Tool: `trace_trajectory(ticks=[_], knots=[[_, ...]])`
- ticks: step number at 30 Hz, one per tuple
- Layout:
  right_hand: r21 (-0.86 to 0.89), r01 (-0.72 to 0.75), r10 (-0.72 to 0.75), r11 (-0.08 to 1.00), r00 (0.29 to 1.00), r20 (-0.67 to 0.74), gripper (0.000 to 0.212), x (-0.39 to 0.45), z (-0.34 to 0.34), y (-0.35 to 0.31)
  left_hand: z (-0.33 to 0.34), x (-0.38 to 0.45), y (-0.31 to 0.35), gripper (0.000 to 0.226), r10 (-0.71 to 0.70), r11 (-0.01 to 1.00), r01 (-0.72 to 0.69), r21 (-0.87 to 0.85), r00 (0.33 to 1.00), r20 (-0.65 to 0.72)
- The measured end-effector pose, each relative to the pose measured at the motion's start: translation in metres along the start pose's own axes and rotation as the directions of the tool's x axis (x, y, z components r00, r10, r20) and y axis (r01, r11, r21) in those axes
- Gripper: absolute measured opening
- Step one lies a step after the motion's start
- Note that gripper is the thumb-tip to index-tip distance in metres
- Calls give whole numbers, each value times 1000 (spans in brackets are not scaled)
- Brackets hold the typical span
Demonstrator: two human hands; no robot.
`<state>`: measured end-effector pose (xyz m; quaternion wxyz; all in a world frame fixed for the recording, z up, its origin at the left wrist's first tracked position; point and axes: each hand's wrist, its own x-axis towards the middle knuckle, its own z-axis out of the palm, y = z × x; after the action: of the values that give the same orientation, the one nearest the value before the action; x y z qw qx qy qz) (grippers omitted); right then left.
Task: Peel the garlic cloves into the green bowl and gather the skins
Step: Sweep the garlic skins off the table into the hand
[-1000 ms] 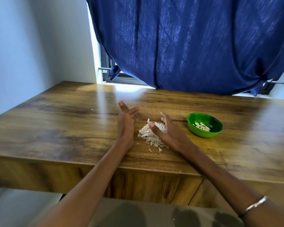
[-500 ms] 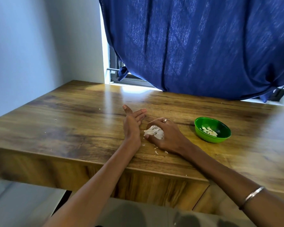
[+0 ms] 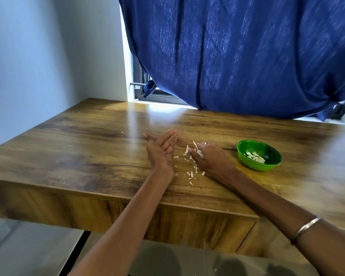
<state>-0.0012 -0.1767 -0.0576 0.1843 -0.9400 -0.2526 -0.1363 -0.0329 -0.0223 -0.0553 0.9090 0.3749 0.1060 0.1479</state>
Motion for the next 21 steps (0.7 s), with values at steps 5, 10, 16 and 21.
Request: trace_trajectory(ticks=[5,10,16,21], knots=[[62,-22,26,998,998,-62,45,5,-7,0,4,-5,5,82,-48,995,50,-89,999,14],[370,-258,336,892,928,-162,50,13,-15,-5,11,-11,0,73,-53,980,50,-194,999,-10],[884,-424,640,198,739,211,27,29,-39,-33,27,-15,-14,72,-97,950,86,-301,995,-24],[931,-356,581,84,776,244,27,46,-32,-59,41,-24,-24,68,-158,908,163,-385,986,45]])
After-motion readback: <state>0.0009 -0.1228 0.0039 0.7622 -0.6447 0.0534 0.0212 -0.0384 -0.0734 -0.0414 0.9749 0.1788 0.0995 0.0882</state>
